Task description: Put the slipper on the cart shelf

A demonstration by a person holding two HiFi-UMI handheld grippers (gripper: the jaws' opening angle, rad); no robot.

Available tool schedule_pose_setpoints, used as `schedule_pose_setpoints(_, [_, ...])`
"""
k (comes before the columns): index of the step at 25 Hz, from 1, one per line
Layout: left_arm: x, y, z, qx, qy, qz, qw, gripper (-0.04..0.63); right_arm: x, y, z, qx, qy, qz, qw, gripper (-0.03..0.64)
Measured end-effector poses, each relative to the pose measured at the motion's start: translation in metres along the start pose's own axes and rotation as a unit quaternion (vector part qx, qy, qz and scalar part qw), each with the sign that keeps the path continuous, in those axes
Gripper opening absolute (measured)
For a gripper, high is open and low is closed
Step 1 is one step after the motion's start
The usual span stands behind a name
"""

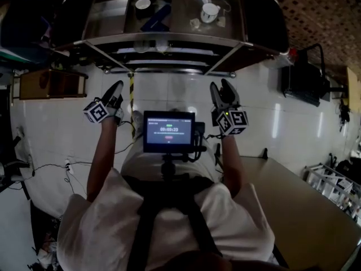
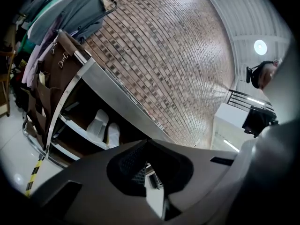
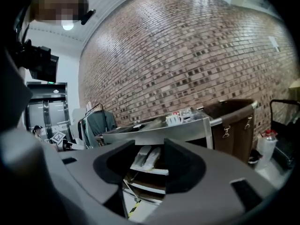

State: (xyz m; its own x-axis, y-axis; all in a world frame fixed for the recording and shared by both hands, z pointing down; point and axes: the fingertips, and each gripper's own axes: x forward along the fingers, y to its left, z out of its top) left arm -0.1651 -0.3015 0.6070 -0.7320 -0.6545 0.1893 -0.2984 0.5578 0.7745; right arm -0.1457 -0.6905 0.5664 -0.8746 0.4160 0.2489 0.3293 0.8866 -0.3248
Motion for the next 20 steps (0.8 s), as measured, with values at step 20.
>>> schedule_pose_setpoints(20, [-0.05,0.076,0.022,-0.044,0.051,-0.027,0.9973,0.003,0.063,0.082,-0.052,0.127,0.027,-0.052,0.99,0.198])
